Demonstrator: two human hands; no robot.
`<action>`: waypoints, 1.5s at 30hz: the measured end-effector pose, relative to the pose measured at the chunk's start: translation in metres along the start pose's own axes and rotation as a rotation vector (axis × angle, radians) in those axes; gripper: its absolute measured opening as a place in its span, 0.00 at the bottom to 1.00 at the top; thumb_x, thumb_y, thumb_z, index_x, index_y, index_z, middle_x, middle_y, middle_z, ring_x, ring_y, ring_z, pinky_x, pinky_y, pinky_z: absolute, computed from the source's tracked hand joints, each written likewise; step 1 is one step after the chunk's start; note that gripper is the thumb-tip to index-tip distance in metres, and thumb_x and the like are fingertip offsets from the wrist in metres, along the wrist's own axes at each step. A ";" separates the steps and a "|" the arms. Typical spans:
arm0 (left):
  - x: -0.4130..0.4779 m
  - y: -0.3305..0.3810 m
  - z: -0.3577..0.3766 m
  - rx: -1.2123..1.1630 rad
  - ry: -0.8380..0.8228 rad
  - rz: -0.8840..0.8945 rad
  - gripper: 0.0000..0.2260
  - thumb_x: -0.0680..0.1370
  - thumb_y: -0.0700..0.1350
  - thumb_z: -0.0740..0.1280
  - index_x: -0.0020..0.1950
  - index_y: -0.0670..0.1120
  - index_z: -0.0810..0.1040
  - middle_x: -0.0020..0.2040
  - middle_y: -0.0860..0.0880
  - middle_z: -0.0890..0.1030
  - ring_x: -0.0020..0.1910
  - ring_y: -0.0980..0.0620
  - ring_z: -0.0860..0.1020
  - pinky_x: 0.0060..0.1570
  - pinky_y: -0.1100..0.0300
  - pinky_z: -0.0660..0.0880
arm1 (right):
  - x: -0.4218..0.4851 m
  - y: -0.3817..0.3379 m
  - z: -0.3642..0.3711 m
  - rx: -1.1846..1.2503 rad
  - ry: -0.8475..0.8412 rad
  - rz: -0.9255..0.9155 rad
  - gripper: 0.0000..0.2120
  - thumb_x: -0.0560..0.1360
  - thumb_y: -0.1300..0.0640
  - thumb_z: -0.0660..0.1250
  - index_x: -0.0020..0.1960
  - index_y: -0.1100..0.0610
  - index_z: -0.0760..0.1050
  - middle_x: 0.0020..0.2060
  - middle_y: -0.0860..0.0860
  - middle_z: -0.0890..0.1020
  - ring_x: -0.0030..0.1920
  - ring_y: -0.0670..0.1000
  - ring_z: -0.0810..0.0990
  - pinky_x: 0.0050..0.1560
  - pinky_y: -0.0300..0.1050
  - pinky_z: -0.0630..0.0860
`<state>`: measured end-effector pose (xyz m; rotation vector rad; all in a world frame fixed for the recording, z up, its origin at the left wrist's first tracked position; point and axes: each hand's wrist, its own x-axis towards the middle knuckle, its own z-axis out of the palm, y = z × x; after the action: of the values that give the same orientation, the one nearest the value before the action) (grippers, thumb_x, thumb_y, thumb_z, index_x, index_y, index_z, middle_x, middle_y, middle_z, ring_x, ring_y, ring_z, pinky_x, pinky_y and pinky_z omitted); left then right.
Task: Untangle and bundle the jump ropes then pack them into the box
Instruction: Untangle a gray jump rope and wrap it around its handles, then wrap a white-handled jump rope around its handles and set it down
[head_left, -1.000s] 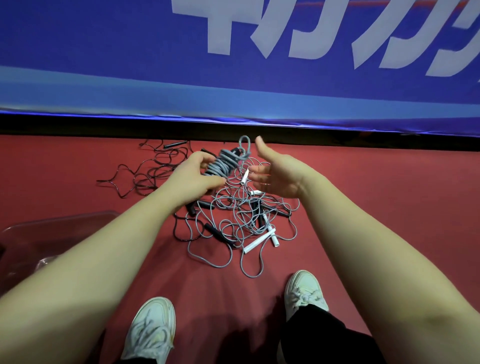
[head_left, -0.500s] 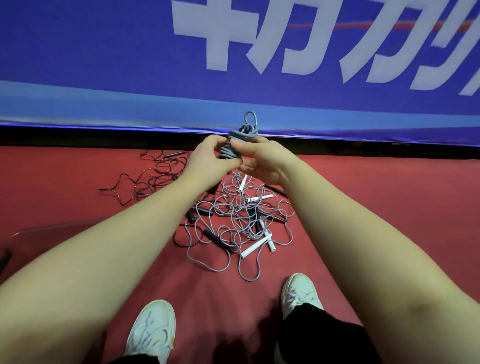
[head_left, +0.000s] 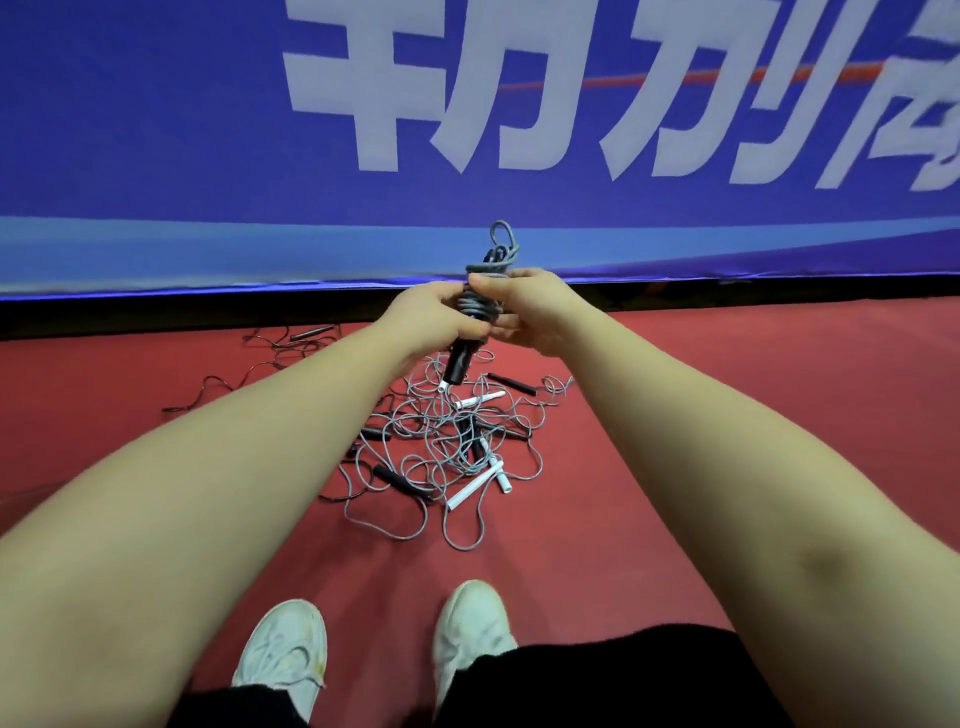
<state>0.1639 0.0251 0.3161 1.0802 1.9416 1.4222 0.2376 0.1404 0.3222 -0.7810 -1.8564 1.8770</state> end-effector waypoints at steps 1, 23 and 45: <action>0.003 0.000 0.008 -0.014 0.007 -0.014 0.16 0.72 0.33 0.70 0.58 0.46 0.79 0.44 0.48 0.81 0.41 0.53 0.80 0.33 0.70 0.75 | 0.002 0.004 -0.005 -0.003 0.031 -0.005 0.15 0.74 0.56 0.70 0.57 0.61 0.73 0.44 0.56 0.79 0.34 0.49 0.77 0.33 0.38 0.75; 0.142 -0.175 0.117 0.641 -0.326 -0.178 0.28 0.78 0.48 0.66 0.76 0.43 0.61 0.75 0.45 0.63 0.73 0.47 0.64 0.68 0.60 0.61 | 0.106 0.274 -0.130 -0.948 0.272 0.459 0.28 0.71 0.53 0.67 0.69 0.54 0.63 0.60 0.60 0.70 0.60 0.64 0.73 0.61 0.54 0.71; 0.126 -0.227 0.096 0.856 -0.410 -0.241 0.24 0.78 0.50 0.65 0.72 0.46 0.67 0.70 0.40 0.66 0.69 0.42 0.67 0.68 0.53 0.65 | 0.103 0.325 -0.096 -1.245 0.187 0.654 0.25 0.76 0.52 0.61 0.70 0.55 0.60 0.67 0.56 0.64 0.67 0.58 0.65 0.64 0.51 0.65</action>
<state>0.0976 0.1495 0.0783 1.2821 2.2794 0.1653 0.2543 0.2632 -0.0098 -2.0209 -2.7446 0.5723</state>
